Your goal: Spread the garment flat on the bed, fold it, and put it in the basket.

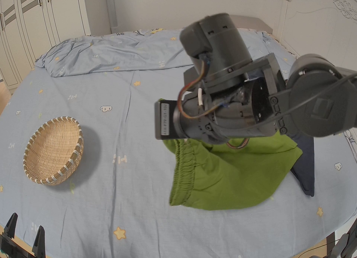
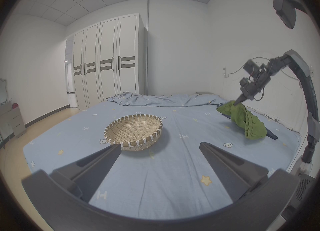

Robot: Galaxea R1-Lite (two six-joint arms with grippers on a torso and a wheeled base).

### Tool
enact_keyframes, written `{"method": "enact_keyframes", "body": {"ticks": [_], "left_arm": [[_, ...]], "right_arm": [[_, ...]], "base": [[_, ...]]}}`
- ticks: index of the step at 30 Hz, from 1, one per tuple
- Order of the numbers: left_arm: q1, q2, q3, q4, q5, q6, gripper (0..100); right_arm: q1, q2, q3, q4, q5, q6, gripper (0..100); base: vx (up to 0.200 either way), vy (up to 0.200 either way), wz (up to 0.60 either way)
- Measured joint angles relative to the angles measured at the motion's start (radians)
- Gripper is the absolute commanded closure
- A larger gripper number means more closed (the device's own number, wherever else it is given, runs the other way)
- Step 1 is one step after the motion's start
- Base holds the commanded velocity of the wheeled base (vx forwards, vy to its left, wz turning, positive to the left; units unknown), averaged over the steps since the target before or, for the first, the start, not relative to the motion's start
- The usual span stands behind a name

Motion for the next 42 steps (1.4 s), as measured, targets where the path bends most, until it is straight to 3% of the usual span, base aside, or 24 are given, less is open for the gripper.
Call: {"method": "enact_keyframes", "body": {"ticks": [4,11,12,25,31,37,42], "left_arm": [[0.0,0.0,0.0,0.0,0.0,0.0,0],[0.0,0.0,0.0,0.0,0.0,0.0,0],[0.0,0.0,0.0,0.0,0.0,0.0,0],[0.0,0.0,0.0,0.0,0.0,0.0,0],[0.0,0.0,0.0,0.0,0.0,0.0,0],[0.0,0.0,0.0,0.0,0.0,0.002,0],[0.0,0.0,0.0,0.0,-0.004,0.009,0]], "right_arm": [[0.047,0.021,-0.041,0.005,-0.005,0.052,100],[0.045,0.09,-0.048,0.0,-0.008,0.066,100],[0.043,0.1,-0.048,-0.001,-0.007,0.065,0],[0.041,0.206,-0.007,0.003,-0.016,-0.014,0],[-0.005,0.16,0.053,0.0,-0.02,-0.014,0],[-0.146,-0.011,0.19,-0.016,0.033,-0.023,0],[-0.337,-0.169,0.377,-0.039,0.183,-0.079,0]], "base": [[0.0,0.0,0.0],[0.0,0.0,0.0],[0.0,0.0,0.0],[0.0,0.0,0.0],[0.0,0.0,0.0],[0.0,0.0,0.0],[0.0,0.0,0.0]]}}
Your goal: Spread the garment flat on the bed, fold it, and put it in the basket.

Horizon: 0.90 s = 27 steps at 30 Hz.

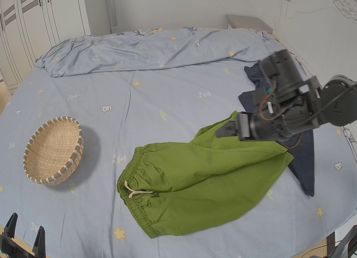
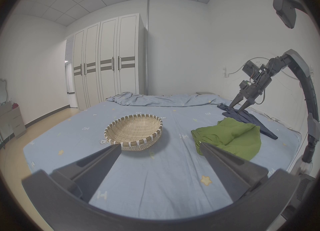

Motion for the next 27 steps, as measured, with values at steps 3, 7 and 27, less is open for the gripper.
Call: {"method": "enact_keyframes", "body": {"ticks": [3,7,27], "left_arm": [[0.0,0.0,0.0,0.0,-0.002,0.005,0],[0.0,0.0,0.0,0.001,-0.003,0.01,0],[-0.04,0.162,-0.387,0.113,-0.134,-0.148,0]], "right_arm": [[-0.083,-0.064,0.103,-0.015,0.053,-0.032,0],[-0.177,-0.138,0.258,-0.091,0.088,-0.074,0],[-0.259,-0.292,0.446,-0.227,0.114,-0.157,0]], "base": [[0.0,0.0,0.0],[0.0,0.0,0.0],[0.0,0.0,0.0]]}}
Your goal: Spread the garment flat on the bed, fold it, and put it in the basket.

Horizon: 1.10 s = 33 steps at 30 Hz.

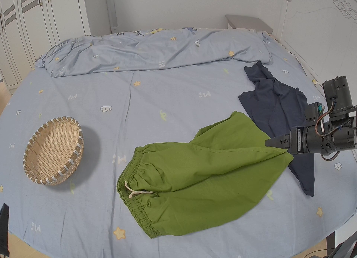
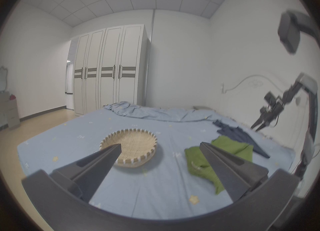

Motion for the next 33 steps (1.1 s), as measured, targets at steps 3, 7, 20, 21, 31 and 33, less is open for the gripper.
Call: {"method": "enact_keyframes", "body": {"ticks": [3,7,20,21,31,33], "left_arm": [[-0.013,0.101,-0.095,0.043,-0.103,-0.02,0],[-0.041,0.279,-0.167,0.09,-0.263,-0.051,0],[-0.271,0.814,-0.002,-0.153,-0.498,-0.099,0],[-0.281,0.842,0.028,-0.199,-0.489,-0.1,0],[-0.428,1.097,0.216,-0.432,-0.435,-0.055,0],[-0.451,1.155,0.221,-0.472,-0.43,0.004,0]], "right_arm": [[0.001,-0.002,0.005,0.0,0.0,-0.002,0],[0.002,-0.003,0.012,0.001,0.0,-0.003,0],[0.004,0.014,0.041,-0.001,-0.002,-0.021,0],[0.005,0.015,0.044,-0.001,-0.003,-0.023,0],[0.019,0.022,0.063,-0.003,-0.004,-0.036,0],[0.021,0.023,0.066,-0.004,-0.004,-0.038,0]], "base": [[0.0,0.0,0.0],[0.0,0.0,0.0],[0.0,0.0,0.0],[0.0,0.0,0.0],[0.0,0.0,0.0],[0.0,0.0,0.0]]}}
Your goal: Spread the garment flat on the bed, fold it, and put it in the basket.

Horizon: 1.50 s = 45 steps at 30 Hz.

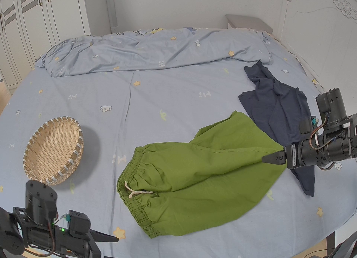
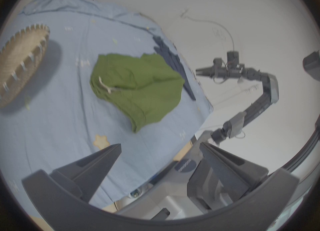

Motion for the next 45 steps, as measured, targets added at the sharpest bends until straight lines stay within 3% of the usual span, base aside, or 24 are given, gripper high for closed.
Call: {"method": "enact_keyframes", "body": {"ticks": [4,10,15,31,32,45], "left_arm": [[-0.029,0.125,0.002,-0.083,0.011,0.121,0],[-0.042,0.281,-0.016,-0.204,0.084,0.176,0],[-0.05,0.412,-0.052,-0.312,0.141,0.205,0],[-0.099,0.573,-0.161,-0.32,0.156,0.207,0],[-0.103,0.574,-0.161,-0.321,0.156,0.207,100],[-0.12,0.595,-0.163,-0.323,0.154,0.204,100]], "right_arm": [[0.002,0.001,0.004,-0.001,0.0,-0.003,0],[0.002,0.0,0.006,-0.003,0.0,-0.006,0],[-0.001,-0.001,0.005,-0.005,0.001,-0.007,0],[-0.007,0.0,0.004,-0.006,0.003,-0.008,0],[-0.007,0.0,0.004,-0.006,0.003,-0.008,0],[-0.007,0.0,0.006,-0.006,0.002,-0.008,0]], "base": [[0.0,0.0,0.0],[0.0,0.0,0.0],[0.0,0.0,0.0],[0.0,0.0,0.0],[0.0,0.0,0.0],[0.0,0.0,0.0]]}}
